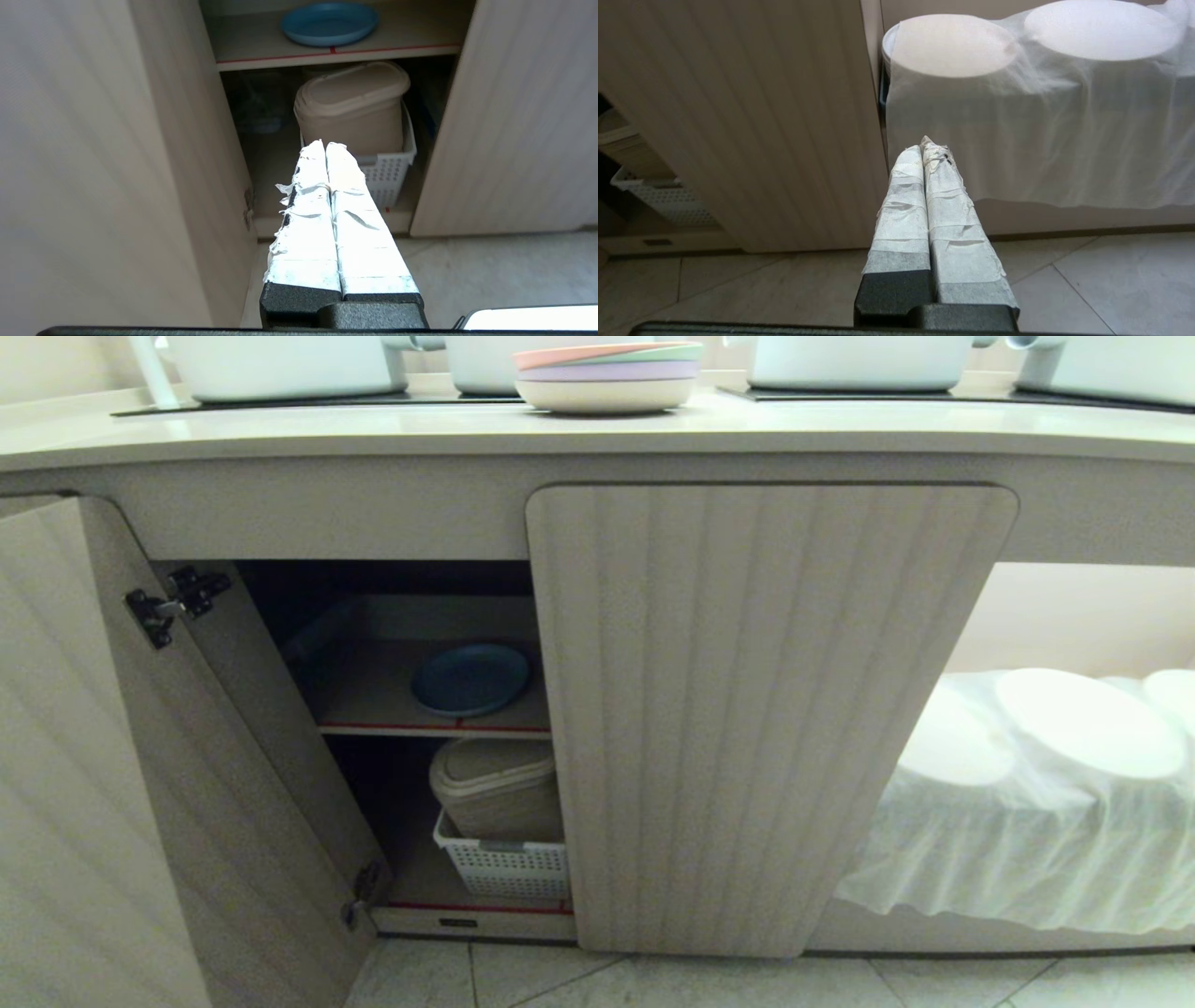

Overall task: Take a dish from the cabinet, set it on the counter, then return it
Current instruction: Close the cabinet door

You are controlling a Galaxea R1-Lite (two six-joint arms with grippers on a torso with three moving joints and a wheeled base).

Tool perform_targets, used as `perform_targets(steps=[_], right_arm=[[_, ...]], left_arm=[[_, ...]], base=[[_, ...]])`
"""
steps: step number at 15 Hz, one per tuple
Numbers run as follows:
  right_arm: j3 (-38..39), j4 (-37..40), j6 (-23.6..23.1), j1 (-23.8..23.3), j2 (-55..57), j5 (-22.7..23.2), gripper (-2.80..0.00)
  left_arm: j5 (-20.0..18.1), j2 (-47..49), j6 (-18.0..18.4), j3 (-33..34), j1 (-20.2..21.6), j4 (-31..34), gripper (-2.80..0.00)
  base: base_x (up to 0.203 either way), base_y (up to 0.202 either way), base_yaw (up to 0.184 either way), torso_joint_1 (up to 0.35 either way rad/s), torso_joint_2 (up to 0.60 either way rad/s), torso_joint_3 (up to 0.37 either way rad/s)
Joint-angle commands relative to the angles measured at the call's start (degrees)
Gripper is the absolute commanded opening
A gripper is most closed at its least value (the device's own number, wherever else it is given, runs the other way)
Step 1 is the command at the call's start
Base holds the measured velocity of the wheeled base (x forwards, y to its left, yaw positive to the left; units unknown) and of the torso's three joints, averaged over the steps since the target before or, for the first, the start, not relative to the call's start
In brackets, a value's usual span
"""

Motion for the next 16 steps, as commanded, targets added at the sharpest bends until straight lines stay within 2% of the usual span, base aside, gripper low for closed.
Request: perform_targets(steps=[1, 13, 16], right_arm=[[0.01, -0.02, 0.11, -0.02, 0.00, -0.01, -2.80], [0.01, -0.02, 0.11, 0.06, 0.00, -0.01, -2.80], [0.01, -0.02, 0.02, 0.02, 0.00, -0.01, -2.80]], left_arm=[[-0.01, -0.02, 0.04, 0.00, -0.02, 0.02, -2.80], [-0.01, -0.02, 0.04, 0.00, -0.02, 0.02, -2.80], [-0.01, -0.02, 0.04, 0.00, -0.02, 0.02, -2.80]], base=[[-0.194, 0.000, 0.001, 0.002, 0.00, 0.005], [-0.190, 0.000, 0.000, 0.002, 0.00, 0.002], [-0.021, 0.000, 0.000, 0.001, 0.00, 0.004]])
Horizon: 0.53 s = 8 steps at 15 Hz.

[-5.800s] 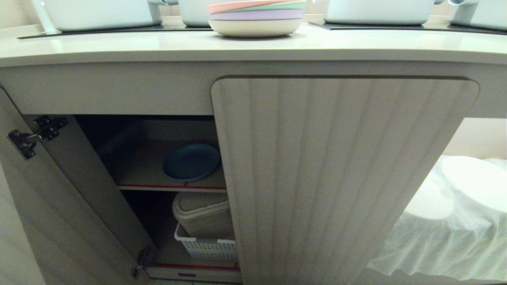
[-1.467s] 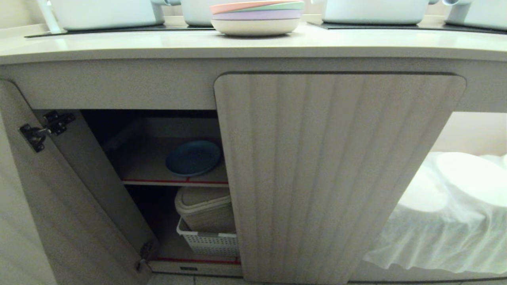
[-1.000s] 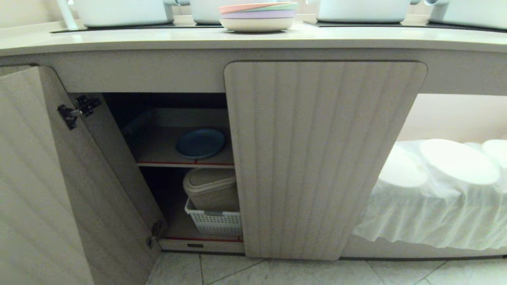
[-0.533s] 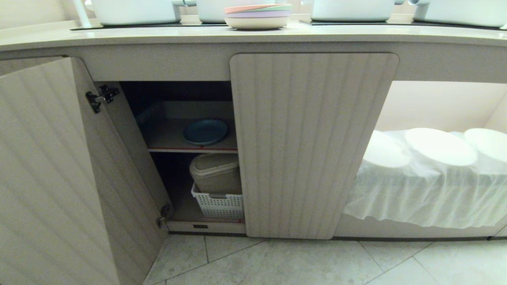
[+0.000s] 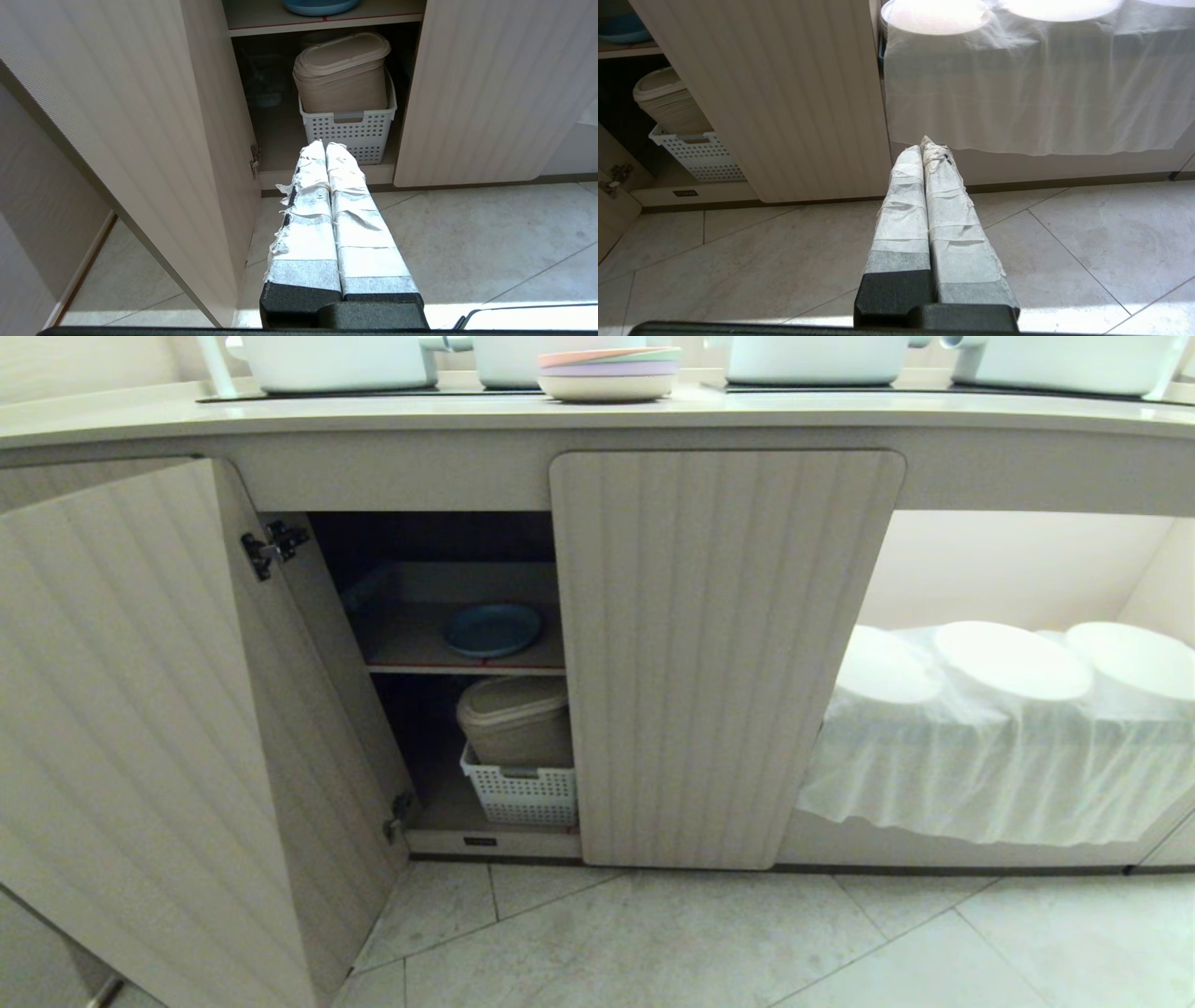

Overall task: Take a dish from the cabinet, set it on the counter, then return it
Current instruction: Close the cabinet door

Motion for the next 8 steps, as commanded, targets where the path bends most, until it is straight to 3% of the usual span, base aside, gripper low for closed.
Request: perform_targets(steps=[1, 8], right_arm=[[0.01, -0.01, 0.00, 0.06, 0.00, -0.01, -2.80], [0.01, -0.01, -0.03, 0.06, 0.00, -0.01, -2.80]], left_arm=[[-0.04, -0.02, 0.04, 0.00, 0.00, 0.00, -2.80], [-0.09, -0.02, 0.04, 0.00, 0.00, 0.00, -2.80]], base=[[0.000, 0.000, 0.000, 0.000, 0.00, 0.000], [0.000, 0.000, 0.000, 0.000, 0.00, 0.000]])
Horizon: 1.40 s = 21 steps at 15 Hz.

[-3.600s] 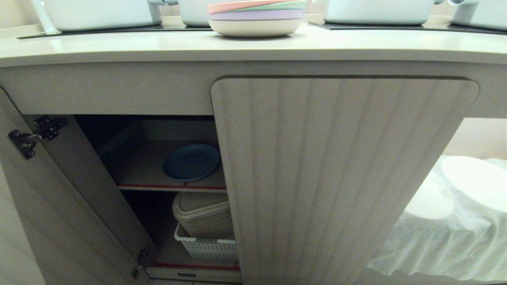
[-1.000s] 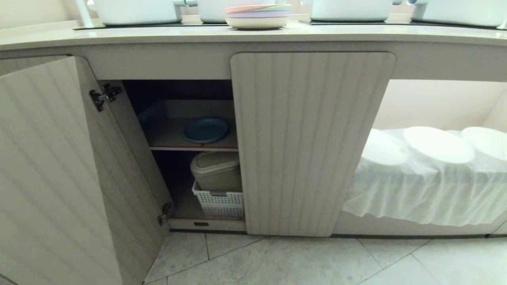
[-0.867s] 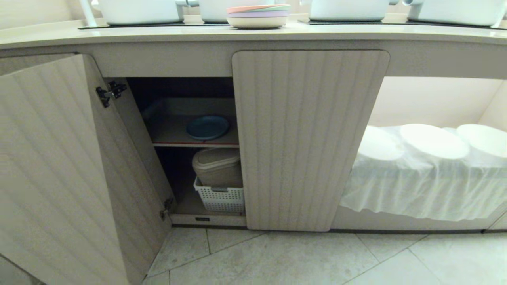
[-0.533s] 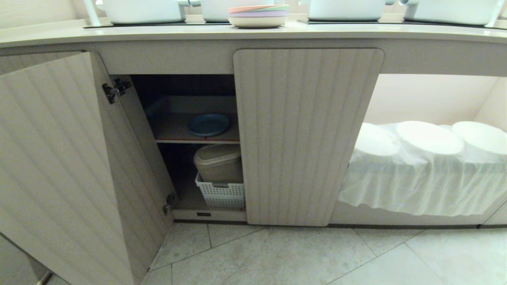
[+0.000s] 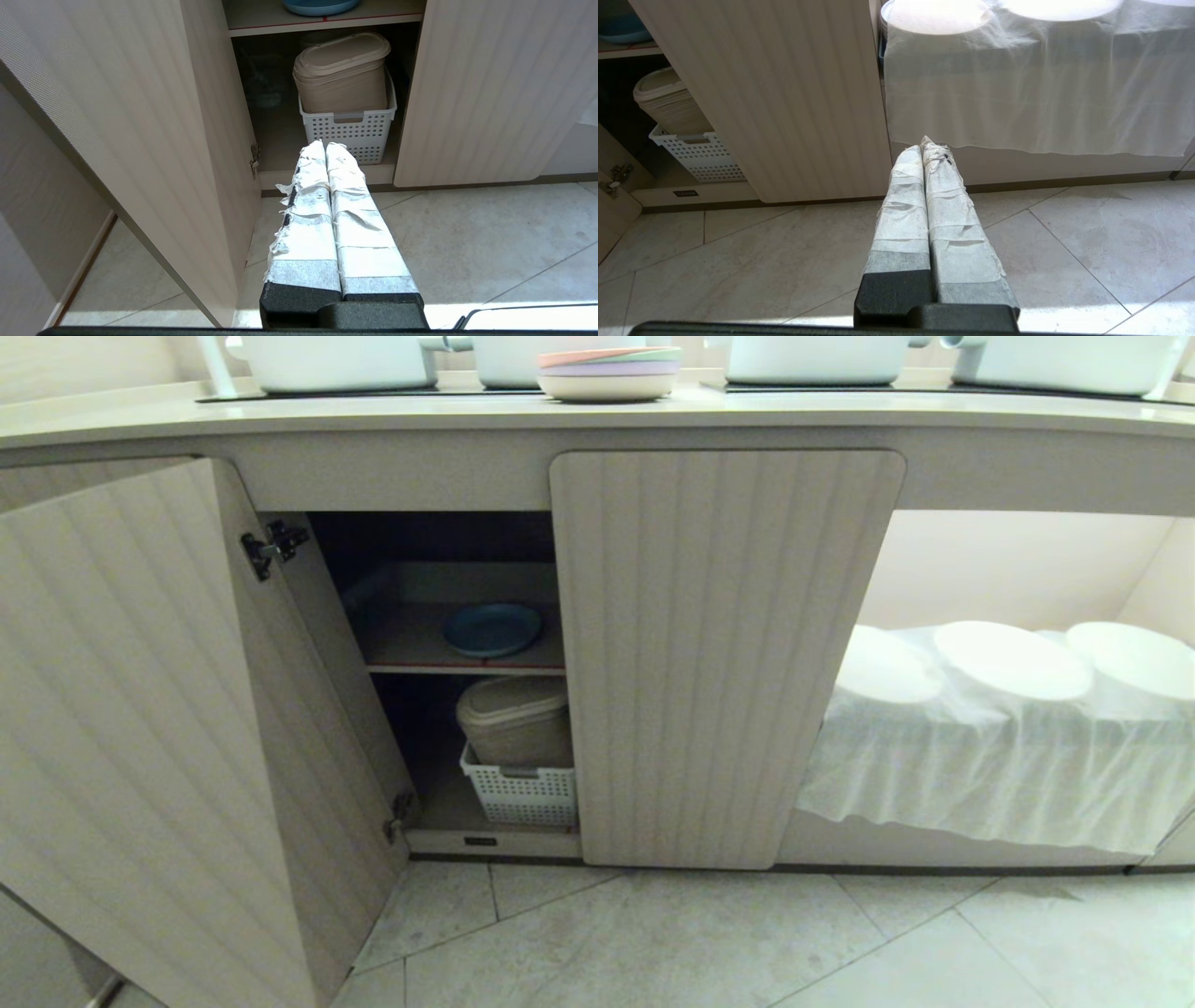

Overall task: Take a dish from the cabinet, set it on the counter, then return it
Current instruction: Close the cabinet door

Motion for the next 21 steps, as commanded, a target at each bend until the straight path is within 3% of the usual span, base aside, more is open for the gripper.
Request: perform_targets(steps=[1, 21], right_arm=[[0.01, -0.01, 0.02, -0.01, 0.00, -0.03, -2.80], [0.01, -0.01, 0.06, 0.06, 0.00, -0.03, -2.80]], left_arm=[[0.07, -0.02, -0.01, 0.00, -0.02, 0.00, -2.80], [0.07, -0.02, 0.36, 0.00, -0.02, 0.09, -2.80]], base=[[0.000, 0.000, 0.000, 0.000, 0.00, 0.000], [0.000, 0.000, 0.000, 0.000, 0.00, 0.000]])
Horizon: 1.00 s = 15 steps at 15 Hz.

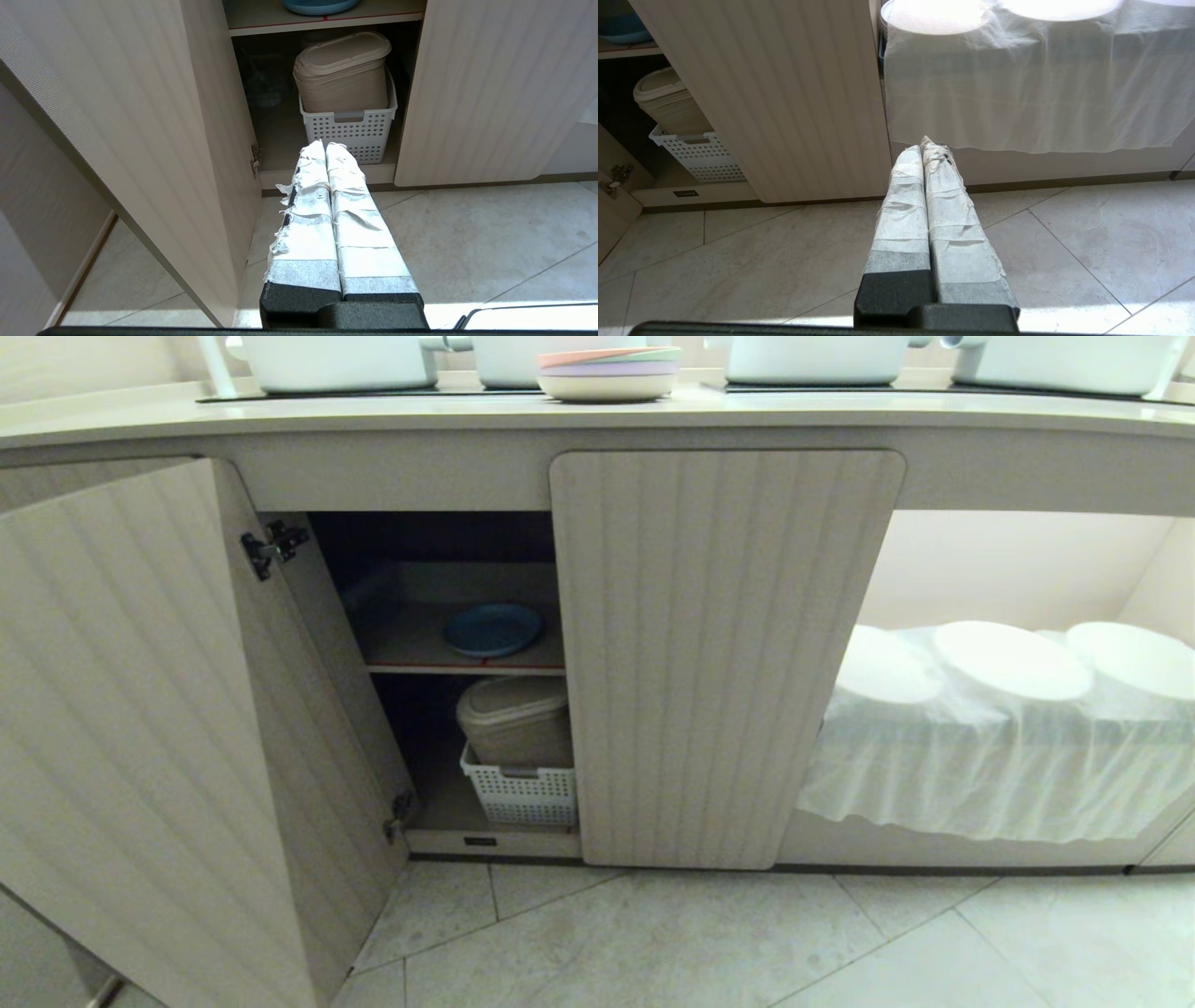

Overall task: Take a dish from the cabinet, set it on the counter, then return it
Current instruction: Close the cabinet door

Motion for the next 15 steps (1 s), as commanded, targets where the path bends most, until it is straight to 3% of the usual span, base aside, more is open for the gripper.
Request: perform_targets(steps=[1, 9, 15], right_arm=[[0.01, -0.01, -0.03, 0.06, 0.00, -0.04, -2.80], [0.01, -0.01, 0.05, 0.06, 0.00, -0.04, -2.80], [0.01, -0.01, 0.05, 0.06, 0.00, -0.04, -2.80]], left_arm=[[-0.02, -0.02, 0.45, 0.00, -0.02, 0.02, -2.80], [-0.02, -0.02, 0.18, 0.00, 0.05, 0.02, -2.80], [-0.02, -0.02, -0.07, 0.00, -0.02, -0.06, -2.80]], base=[[0.000, 0.000, 0.000, 0.000, 0.00, 0.000], [0.000, 0.000, 0.000, 0.000, 0.00, 0.000], [0.000, 0.175, 0.001, 0.001, 0.00, 0.003]])
